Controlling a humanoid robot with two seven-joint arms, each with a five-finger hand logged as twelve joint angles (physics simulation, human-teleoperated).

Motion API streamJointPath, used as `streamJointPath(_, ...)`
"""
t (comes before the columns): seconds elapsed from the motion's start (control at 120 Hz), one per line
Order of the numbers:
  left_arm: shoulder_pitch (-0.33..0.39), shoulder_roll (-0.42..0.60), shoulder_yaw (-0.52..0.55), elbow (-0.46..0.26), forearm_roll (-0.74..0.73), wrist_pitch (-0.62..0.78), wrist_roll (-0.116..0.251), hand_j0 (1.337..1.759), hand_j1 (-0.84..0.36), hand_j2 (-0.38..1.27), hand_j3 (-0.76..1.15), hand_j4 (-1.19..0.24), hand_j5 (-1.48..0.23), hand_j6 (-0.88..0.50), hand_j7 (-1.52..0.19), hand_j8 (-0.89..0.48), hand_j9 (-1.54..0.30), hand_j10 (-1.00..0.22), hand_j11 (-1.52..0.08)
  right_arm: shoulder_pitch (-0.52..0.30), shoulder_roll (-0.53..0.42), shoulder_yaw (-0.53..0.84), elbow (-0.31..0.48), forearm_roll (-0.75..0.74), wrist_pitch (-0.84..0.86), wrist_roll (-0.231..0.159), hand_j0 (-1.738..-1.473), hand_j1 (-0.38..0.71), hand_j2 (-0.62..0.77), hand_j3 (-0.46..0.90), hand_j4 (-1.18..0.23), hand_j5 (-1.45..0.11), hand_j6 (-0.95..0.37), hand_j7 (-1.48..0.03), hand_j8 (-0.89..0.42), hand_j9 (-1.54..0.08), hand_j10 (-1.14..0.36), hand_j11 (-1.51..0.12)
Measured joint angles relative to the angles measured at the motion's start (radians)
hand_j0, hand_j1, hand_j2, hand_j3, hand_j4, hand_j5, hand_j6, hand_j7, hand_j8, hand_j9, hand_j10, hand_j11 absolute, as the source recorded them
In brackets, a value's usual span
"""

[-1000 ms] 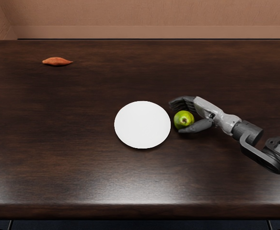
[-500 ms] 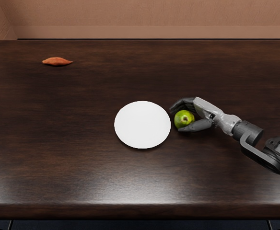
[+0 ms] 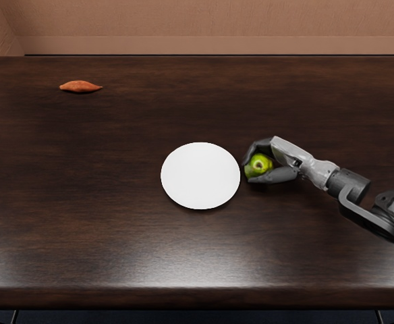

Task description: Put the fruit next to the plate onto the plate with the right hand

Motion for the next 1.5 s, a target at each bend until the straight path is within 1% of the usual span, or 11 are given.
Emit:
streamJointPath(0.158,0.0,0.0,0.0,0.0,0.0,0.0,0.0,1.658,0.35,0.0,0.0,0.0,0.0,0.0,0.0,0.0,0.0,0.0,0.0,0.011,-0.012,0.013,0.001,0.004,0.037,-0.001,-1.639,0.28,0.02,0.0,-0.8,-0.99,-0.55,-1.02,-0.23,-1.0,-0.18,-1.05)
streamJointPath(0.225,0.0,0.0,0.0,0.0,0.0,0.0,0.0,1.658,0.35,0.0,0.0,0.0,0.0,0.0,0.0,0.0,0.0,0.0,0.0,0.02,-0.02,0.015,0.006,0.007,0.057,-0.001,-1.639,0.3,-0.03,0.0,-0.8,-1.0,-0.51,-1.03,-0.21,-1.03,-0.14,-1.08)
streamJointPath(0.3,0.0,0.0,0.0,0.0,0.0,0.0,0.0,1.658,0.35,0.0,0.0,0.0,0.0,0.0,0.0,0.0,0.0,0.0,0.0,0.029,-0.032,0.026,0.02,0.013,0.085,-0.002,-1.639,0.32,-0.02,0.0,-0.79,-1.04,-0.49,-1.04,-0.19,-1.06,-0.12,-1.11)
streamJointPath(0.367,0.0,0.0,0.0,0.0,0.0,0.0,0.0,1.658,0.35,0.0,0.0,0.0,0.0,0.0,0.0,0.0,0.0,0.0,0.0,0.034,-0.04,0.049,0.03,0.019,0.126,-0.004,-1.638,0.33,-0.04,0.0,-0.78,-1.07,-0.47,-1.04,-0.16,-1.08,-0.1,-1.12)
streamJointPath(0.617,0.0,0.0,0.0,0.0,0.0,0.0,0.0,1.658,0.35,0.0,0.0,0.0,0.0,0.0,0.0,0.0,0.0,0.0,0.0,0.039,-0.052,0.106,0.08,0.049,0.249,-0.011,-1.64,0.36,0.02,0.0,-0.75,-1.16,-0.45,-1.05,-0.1,-1.14,-0.04,-1.16)
streamJointPath(0.833,0.0,0.0,0.0,0.0,0.0,0.0,0.0,1.658,0.35,0.0,0.0,0.0,0.0,0.0,0.0,0.0,0.0,0.0,0.0,0.056,-0.039,0.111,0.122,0.072,0.3,-0.014,-1.641,0.36,0.0,0.0,-0.72,-1.22,-0.45,-1.05,-0.09,-1.16,-0.04,-1.17)
streamJointPath(0.958,0.0,0.0,0.0,0.0,0.0,0.0,0.0,1.658,0.35,0.0,0.0,0.0,0.0,0.0,0.0,0.0,0.0,0.0,0.0,0.059,-0.008,0.11,0.137,0.074,0.305,-0.016,-1.64,0.34,-0.06,0.0,-0.71,-1.23,-0.46,-1.06,-0.1,-1.16,-0.05,-1.17)
streamJointPath(1.0,0.0,0.0,0.0,0.0,0.0,0.0,0.0,1.658,0.35,0.0,0.0,0.0,0.0,0.0,0.0,0.0,0.0,0.0,0.0,0.059,0.006,0.11,0.139,0.074,0.305,-0.024,-1.64,0.35,-0.05,0.0,-0.71,-1.23,-0.46,-1.06,-0.1,-1.16,-0.05,-1.17)
streamJointPath(1.15,0.0,0.0,0.0,0.0,0.0,0.0,0.0,1.658,0.35,0.0,0.0,0.0,0.0,0.0,0.0,0.0,0.0,0.0,0.0,0.059,0.069,0.105,0.127,0.069,0.301,-0.039,-1.64,0.36,-0.03,0.0,-0.71,-1.25,-0.45,-1.06,-0.09,-1.17,-0.04,-1.17)
streamJointPath(1.292,0.0,0.0,0.0,0.0,0.0,0.0,0.0,1.658,0.35,0.0,0.0,0.0,0.0,0.0,0.0,0.0,0.0,0.0,0.0,0.059,0.128,0.097,0.074,0.059,0.296,-0.043,-1.639,0.34,-0.06,0.0,-0.7,-1.25,-0.46,-1.06,-0.1,-1.17,-0.04,-1.17)
streamJointPath(1.5,0.0,0.0,0.0,0.0,0.0,0.0,0.0,1.658,0.35,0.0,0.0,0.0,0.0,0.0,0.0,0.0,0.0,0.0,0.0,0.059,0.165,0.091,0.026,0.057,0.295,-0.042,-1.638,0.35,-0.05,0.0,-0.71,-1.24,-0.47,-1.05,-0.1,-1.16,-0.05,-1.16)
